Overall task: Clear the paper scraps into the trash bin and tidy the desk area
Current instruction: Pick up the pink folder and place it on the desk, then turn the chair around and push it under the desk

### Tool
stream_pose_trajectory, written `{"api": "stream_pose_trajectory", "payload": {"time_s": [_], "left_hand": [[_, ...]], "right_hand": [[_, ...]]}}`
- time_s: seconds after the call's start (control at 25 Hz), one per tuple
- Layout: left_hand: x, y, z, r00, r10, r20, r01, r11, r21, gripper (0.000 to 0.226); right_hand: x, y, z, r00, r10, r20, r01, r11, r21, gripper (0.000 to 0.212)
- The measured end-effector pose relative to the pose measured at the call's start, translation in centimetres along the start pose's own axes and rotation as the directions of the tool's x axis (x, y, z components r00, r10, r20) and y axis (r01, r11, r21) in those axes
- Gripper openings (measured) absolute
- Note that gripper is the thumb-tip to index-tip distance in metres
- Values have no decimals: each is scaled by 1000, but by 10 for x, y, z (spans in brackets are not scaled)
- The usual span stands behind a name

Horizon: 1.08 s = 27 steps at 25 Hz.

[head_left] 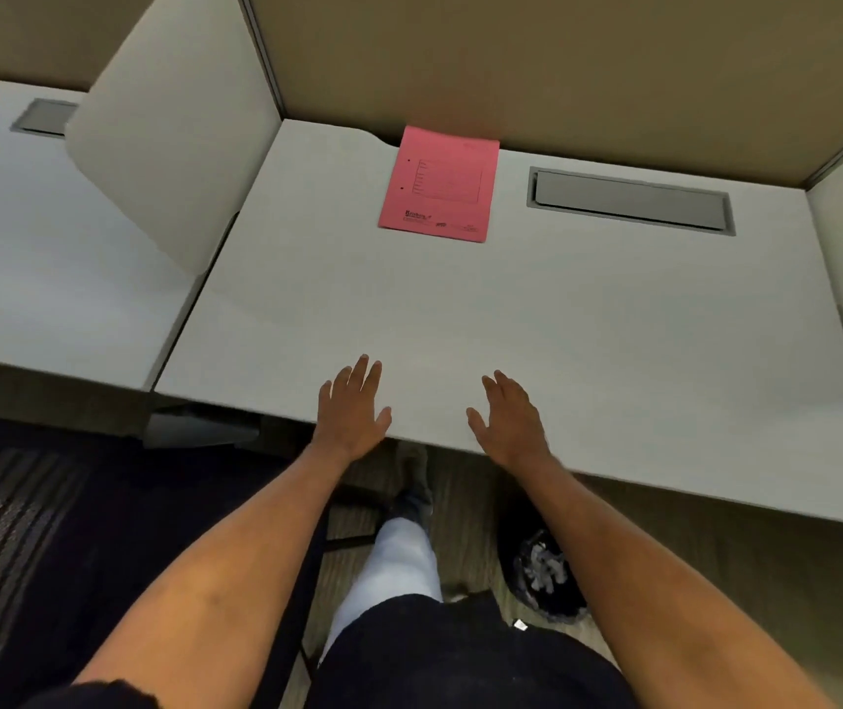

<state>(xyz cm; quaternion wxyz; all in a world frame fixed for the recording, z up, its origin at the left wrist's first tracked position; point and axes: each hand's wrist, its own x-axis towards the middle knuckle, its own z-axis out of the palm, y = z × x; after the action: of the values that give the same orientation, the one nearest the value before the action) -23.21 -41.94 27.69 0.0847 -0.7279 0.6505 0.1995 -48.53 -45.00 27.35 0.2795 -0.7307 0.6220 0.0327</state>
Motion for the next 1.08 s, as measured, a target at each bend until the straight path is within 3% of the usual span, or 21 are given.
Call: {"api": "stream_pose_trajectory", "payload": {"time_s": [0.24,0.64,1.08], "left_hand": [[-115,-8,31,999,2,-50,-3,1000,-21,77],[-239,-59,71,999,17,-35,-20,997,-78,78],[-403,-186,116,997,62,-37,-66,994,-92,77]], "right_hand": [[-115,-9,43,1000,-21,2,21,1000,2,67],[-231,-50,113,1000,22,-3,-22,1000,21,66],[-378,-158,229,993,106,-48,-102,991,84,64]]}}
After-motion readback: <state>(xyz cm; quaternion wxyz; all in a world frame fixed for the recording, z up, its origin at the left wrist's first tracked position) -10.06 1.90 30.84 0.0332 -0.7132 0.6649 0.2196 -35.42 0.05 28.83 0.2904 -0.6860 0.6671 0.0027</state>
